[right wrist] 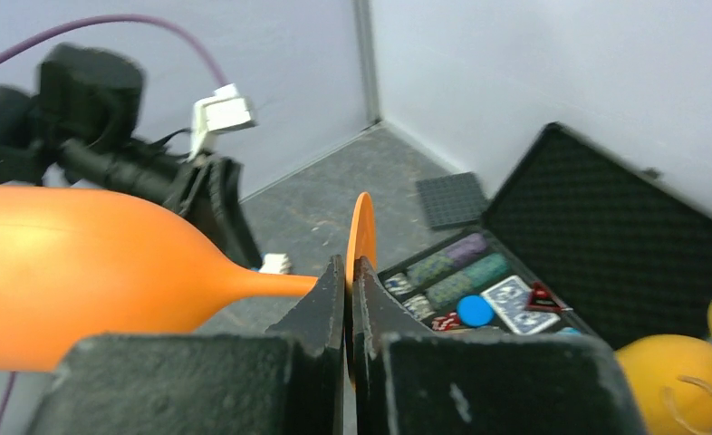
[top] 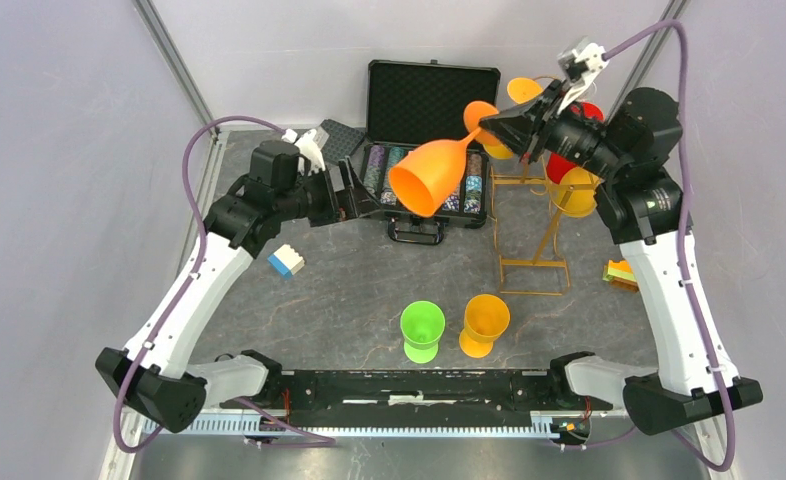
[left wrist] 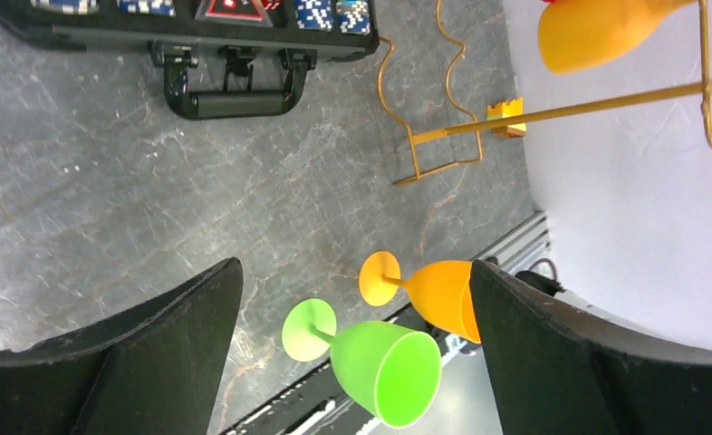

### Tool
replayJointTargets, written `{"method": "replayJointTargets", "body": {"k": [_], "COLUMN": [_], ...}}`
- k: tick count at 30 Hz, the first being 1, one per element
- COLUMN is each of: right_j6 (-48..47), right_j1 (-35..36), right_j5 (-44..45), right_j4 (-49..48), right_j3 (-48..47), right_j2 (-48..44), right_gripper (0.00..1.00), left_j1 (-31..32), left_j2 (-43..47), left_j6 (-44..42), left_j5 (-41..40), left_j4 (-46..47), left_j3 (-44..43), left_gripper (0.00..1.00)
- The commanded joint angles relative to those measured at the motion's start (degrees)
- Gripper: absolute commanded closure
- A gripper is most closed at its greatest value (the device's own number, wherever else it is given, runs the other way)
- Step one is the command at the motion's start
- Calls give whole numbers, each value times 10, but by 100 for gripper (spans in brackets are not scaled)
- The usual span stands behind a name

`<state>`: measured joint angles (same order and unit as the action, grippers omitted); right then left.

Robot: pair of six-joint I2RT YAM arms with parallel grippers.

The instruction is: Place the wine glass upside down on the wine glass rack

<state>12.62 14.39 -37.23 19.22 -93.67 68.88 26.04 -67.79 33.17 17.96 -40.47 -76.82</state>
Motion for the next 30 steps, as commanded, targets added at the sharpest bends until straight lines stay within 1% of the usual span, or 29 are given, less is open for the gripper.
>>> {"method": "replayJointTargets", "body": {"k": [1, 6, 11, 13, 15, 17, 19, 22, 23, 27, 30], "right_j6": [10, 12, -48, -66, -104, -160, -239, -347, -389, -534, -651], "right_j1": [28, 96, 198, 237, 275, 314, 358, 426, 446, 510, 556], "right_j5": [-89, -74, 47, 96, 162, 243, 338, 470, 499, 629, 698], "right_j4": [-27, -33, 30, 40, 50, 55, 54, 31, 18, -71, -149], "right_j3": [38, 96, 94, 88, 75, 67, 68, 84, 97, 166, 236], "right_j2": [0, 3, 30, 41, 49, 54, 54, 48, 43, 21, 4], "right_gripper": [100, 100, 100, 100, 100, 100, 100, 100, 100, 100, 100], "left_j1": [-53, -108, -117, -121, -124, -125, -125, -126, -126, -126, -126], "left_j2": [12, -5, -21, -25, -27, -25, -24, -20, -19, -10, -1], "left_j6": [81, 131, 153, 159, 161, 159, 156, 145, 139, 129, 133], "left_j5": [104, 153, 170, 170, 166, 161, 158, 157, 157, 159, 164], "left_j4": [52, 100, 129, 130, 128, 126, 120, 104, 95, 72, 71], "left_j3": [11, 3, -14, -19, -23, -26, -27, -32, -35, -36, -24], "left_gripper": [1, 1, 1, 1, 1, 1, 1, 1, 2, 2, 3]}}
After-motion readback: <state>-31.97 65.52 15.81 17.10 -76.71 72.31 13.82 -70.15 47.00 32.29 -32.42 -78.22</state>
